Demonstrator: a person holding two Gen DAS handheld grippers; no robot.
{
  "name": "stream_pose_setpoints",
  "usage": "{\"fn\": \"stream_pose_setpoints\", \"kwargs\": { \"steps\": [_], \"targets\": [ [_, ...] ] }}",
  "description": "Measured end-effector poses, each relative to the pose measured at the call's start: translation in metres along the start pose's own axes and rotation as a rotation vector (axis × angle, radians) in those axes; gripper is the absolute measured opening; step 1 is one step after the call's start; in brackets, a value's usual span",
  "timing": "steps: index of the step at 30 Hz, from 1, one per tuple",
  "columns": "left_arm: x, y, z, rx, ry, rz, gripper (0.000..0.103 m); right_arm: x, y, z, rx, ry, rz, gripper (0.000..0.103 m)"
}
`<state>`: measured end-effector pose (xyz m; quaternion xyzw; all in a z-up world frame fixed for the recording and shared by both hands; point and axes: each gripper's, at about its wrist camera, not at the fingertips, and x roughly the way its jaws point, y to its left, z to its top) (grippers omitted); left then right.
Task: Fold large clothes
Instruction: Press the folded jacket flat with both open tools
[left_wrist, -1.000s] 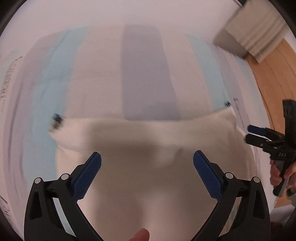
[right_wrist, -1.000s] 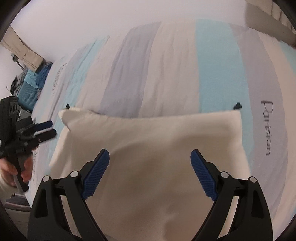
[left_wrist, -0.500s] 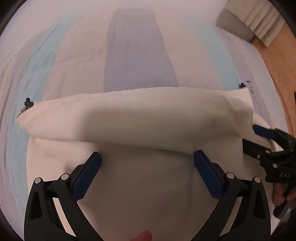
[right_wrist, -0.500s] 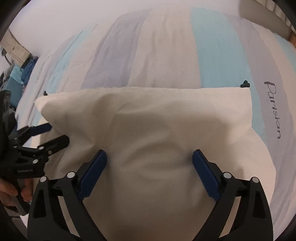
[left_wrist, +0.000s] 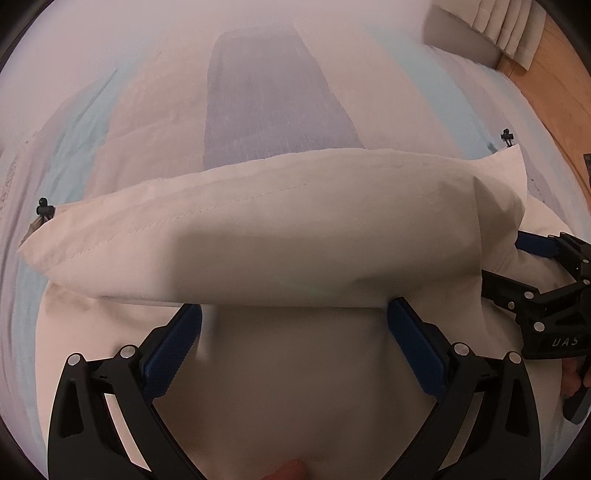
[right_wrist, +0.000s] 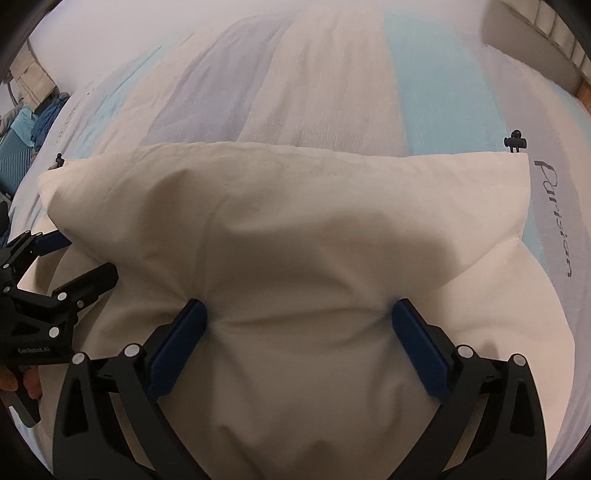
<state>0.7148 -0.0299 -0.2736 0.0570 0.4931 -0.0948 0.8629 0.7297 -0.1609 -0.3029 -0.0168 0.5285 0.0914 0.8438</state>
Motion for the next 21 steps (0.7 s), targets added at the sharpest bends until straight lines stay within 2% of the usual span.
{"fn": "stream_pose_setpoints", "kwargs": {
  "steps": [7,9,12,17,21],
  "targets": [
    [-0.012,-0.001,-0.005,-0.004,-0.027,0.008,0.098,-0.007,0.003,-0.001,-0.001,-0.041,-0.002,0.096],
    [-0.027,0.003,-0.005,-0.043,-0.015,-0.009,0.097,-0.021,0.002,0.001,0.019,-0.052,-0.001,0.096],
    [-0.055,0.000,-0.012,-0.071,-0.038,-0.025,0.097,-0.060,0.005,-0.005,0.057,-0.123,0.002,0.096],
    [-0.092,-0.012,-0.043,-0.066,-0.055,-0.048,0.097,-0.104,0.026,-0.037,0.035,-0.160,0.030,0.096],
    [-0.093,-0.010,-0.067,-0.099,-0.023,-0.039,0.097,-0.105,0.036,-0.073,-0.002,-0.114,0.007,0.096]
  ]
}}
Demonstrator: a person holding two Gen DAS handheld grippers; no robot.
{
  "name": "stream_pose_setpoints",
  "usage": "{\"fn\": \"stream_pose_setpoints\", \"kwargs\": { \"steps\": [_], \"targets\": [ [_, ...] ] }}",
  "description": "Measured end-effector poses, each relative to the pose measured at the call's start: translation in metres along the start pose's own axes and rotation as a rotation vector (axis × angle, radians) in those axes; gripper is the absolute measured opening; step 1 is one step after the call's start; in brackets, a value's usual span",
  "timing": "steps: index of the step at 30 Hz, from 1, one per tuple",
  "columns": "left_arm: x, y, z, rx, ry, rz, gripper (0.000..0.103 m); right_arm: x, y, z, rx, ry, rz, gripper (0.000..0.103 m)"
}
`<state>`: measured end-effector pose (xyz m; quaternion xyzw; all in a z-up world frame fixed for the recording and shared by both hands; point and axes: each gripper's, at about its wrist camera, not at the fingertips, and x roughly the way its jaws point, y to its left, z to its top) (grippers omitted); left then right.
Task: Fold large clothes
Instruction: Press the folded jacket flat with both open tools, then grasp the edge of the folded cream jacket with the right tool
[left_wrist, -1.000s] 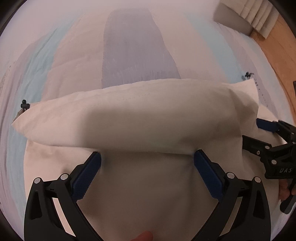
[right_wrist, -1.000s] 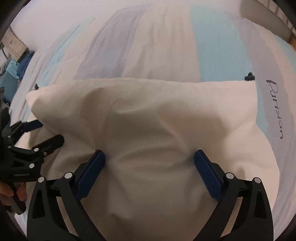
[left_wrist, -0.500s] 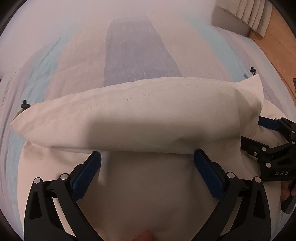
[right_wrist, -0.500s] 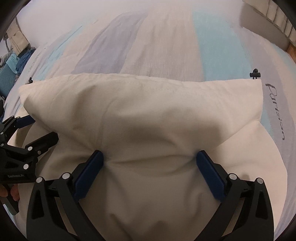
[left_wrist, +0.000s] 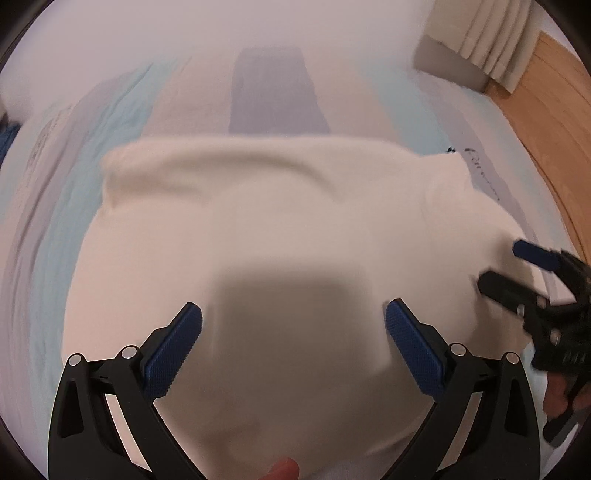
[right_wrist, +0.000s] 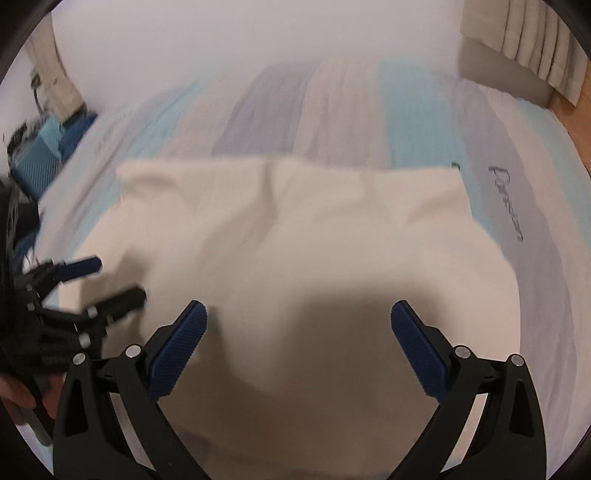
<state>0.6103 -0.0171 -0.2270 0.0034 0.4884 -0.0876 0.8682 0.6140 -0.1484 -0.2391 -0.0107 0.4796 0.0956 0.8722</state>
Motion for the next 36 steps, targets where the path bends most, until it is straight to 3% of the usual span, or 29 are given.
{"fn": "stream_pose_setpoints", "kwargs": {
  "steps": [4,8,18,31,36],
  "targets": [
    [0.012,0.008,-0.015,-0.007,0.013,0.005,0.098,0.015,0.005,-0.018,-0.034,0.023,-0.021,0.096],
    [0.026,0.004,-0.022,0.061,0.008,0.045,0.098,0.037,0.007,-0.027,-0.071,0.057,-0.048,0.097],
    [0.043,0.007,-0.034,0.085,-0.008,0.058,0.099,0.052,0.006,-0.037,-0.093,0.048,-0.078,0.097],
    [0.040,0.008,-0.038,0.077,-0.001,0.052,0.099,0.046,0.009,-0.039,-0.118,0.030,-0.106,0.096],
    [0.023,0.006,-0.025,0.049,0.037,0.041,0.097,0.006,-0.010,-0.037,-0.037,0.000,-0.147,0.096]
  ]
}}
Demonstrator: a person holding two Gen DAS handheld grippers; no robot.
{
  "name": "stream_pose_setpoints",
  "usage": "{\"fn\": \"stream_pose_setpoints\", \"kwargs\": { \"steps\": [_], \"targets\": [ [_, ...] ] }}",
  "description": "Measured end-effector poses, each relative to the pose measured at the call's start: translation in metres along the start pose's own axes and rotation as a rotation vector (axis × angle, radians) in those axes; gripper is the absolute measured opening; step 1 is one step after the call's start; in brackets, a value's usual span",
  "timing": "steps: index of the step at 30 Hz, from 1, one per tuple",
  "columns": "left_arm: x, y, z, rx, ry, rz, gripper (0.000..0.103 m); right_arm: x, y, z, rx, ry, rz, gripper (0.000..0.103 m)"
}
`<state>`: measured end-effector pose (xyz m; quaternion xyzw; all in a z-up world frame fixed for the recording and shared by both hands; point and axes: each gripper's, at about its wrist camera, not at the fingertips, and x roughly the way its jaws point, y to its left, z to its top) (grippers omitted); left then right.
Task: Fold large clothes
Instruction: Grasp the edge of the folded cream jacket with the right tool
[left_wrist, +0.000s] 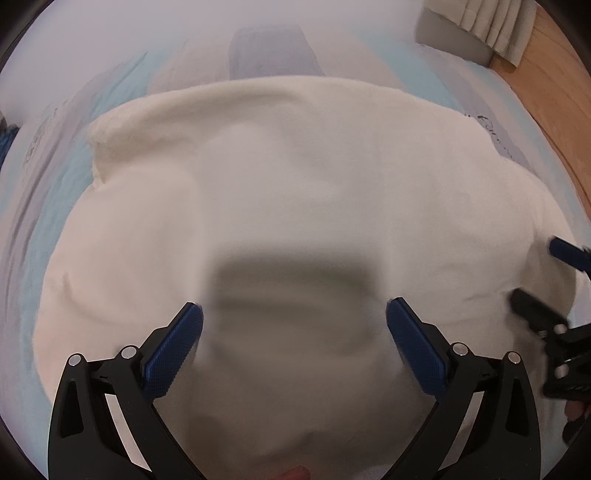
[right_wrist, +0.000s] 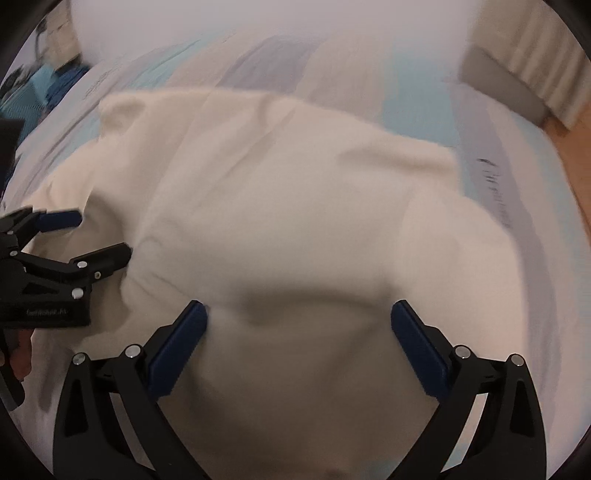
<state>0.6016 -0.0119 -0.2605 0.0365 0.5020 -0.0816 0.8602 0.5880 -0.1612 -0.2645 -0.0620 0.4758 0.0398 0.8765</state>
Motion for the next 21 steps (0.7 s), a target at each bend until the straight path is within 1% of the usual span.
{"fn": "stream_pose_setpoints", "kwargs": {
  "steps": [3,5,7,9,10,12,13,17,19,21],
  "targets": [
    [-0.019,-0.007,0.006,0.011,-0.022,-0.022,0.097,-0.020,-0.041,-0.013,0.143,0.014,-0.027,0.096],
    [-0.026,-0.020,0.010,0.044,-0.042,-0.031,0.097,-0.026,-0.070,-0.022,0.229,0.022,-0.042,0.096],
    [-0.022,-0.033,0.014,0.066,-0.047,-0.027,0.097,-0.026,-0.096,-0.031,0.301,0.031,-0.064,0.096],
    [-0.013,-0.037,0.017,0.051,-0.032,-0.025,0.098,-0.017,-0.122,-0.040,0.374,0.056,-0.051,0.096],
    [-0.006,-0.036,0.019,0.033,-0.016,-0.023,0.098,-0.011,-0.131,-0.042,0.399,0.063,-0.022,0.096],
    [0.002,-0.033,0.024,0.019,-0.002,-0.015,0.098,0.003,-0.145,-0.041,0.438,0.076,0.067,0.096],
    [0.002,-0.033,0.026,0.020,-0.005,-0.008,0.098,0.008,-0.150,-0.040,0.446,0.082,0.099,0.096],
    [0.001,-0.033,0.035,0.027,-0.008,-0.005,0.098,0.030,-0.166,-0.018,0.486,0.132,0.255,0.096],
    [0.001,-0.032,0.043,0.028,-0.006,0.001,0.098,0.039,-0.169,-0.005,0.477,0.160,0.301,0.096],
    [0.002,-0.030,0.051,0.027,-0.014,0.005,0.098,0.047,-0.166,0.013,0.447,0.197,0.328,0.096]
  ]
}}
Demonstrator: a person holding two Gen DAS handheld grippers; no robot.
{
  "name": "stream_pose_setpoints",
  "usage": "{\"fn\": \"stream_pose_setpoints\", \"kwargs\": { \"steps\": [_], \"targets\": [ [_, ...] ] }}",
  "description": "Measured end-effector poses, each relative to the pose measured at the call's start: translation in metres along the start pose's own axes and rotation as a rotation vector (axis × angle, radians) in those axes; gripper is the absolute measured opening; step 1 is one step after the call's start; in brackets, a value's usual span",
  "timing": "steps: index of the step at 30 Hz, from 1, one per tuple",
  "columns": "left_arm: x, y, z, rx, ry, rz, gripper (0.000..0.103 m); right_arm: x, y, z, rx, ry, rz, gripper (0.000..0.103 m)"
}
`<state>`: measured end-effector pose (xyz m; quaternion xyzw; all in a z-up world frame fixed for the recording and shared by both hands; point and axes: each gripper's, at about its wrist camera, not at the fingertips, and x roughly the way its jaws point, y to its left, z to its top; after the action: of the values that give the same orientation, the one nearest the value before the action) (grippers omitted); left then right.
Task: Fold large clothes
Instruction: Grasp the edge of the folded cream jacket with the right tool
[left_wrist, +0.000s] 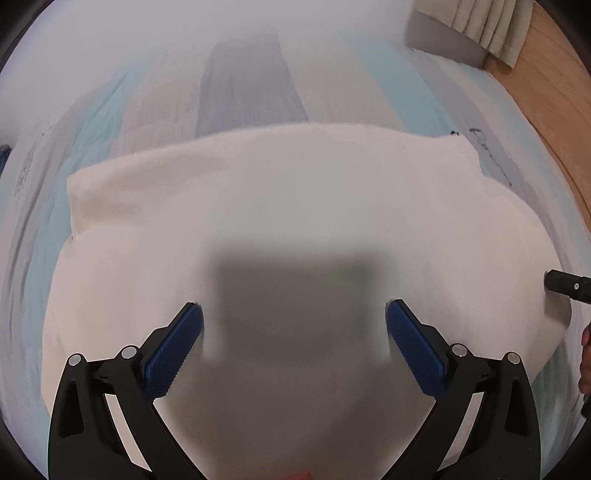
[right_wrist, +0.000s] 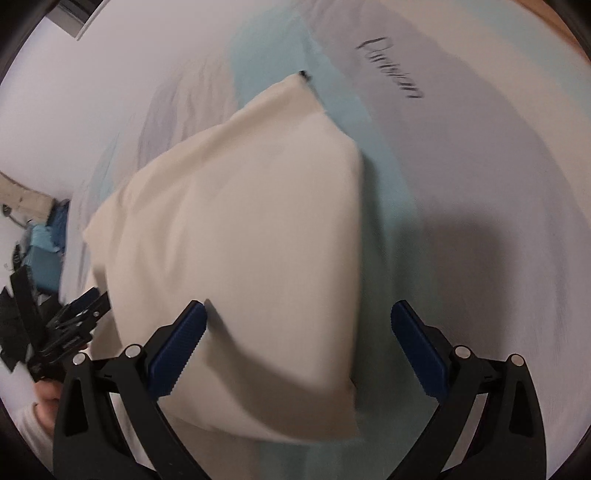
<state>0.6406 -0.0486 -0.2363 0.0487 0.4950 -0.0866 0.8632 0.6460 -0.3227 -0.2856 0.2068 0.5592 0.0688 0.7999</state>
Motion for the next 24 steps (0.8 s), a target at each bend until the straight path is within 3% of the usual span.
{"fn": "stream_pose_setpoints", "kwargs": {
  "steps": [7,10,13,18,19,22,24],
  "targets": [
    [0.015,-0.001,0.008,-0.011,0.031,0.011,0.098,0.028,0.021,0.034,-0.098,0.089,0.024,0.096],
    [0.022,0.002,0.006,-0.008,0.046,0.006,0.098,0.045,0.018,0.041,-0.074,0.158,0.067,0.096],
    [0.026,0.003,0.006,-0.014,0.051,0.000,0.098,0.051,0.024,0.043,-0.063,0.211,0.176,0.093],
    [0.030,0.003,0.004,-0.010,0.046,-0.005,0.098,0.065,0.028,0.046,-0.078,0.267,0.174,0.093],
    [0.030,0.003,0.004,-0.012,0.045,-0.006,0.098,0.066,0.029,0.047,-0.080,0.272,0.168,0.090],
    [0.032,0.003,0.004,-0.010,0.045,-0.006,0.098,0.066,0.031,0.053,-0.083,0.281,0.181,0.071],
    [0.033,0.002,0.005,-0.007,0.045,-0.006,0.099,0.062,0.036,0.050,-0.099,0.281,0.190,0.053]
  ]
}}
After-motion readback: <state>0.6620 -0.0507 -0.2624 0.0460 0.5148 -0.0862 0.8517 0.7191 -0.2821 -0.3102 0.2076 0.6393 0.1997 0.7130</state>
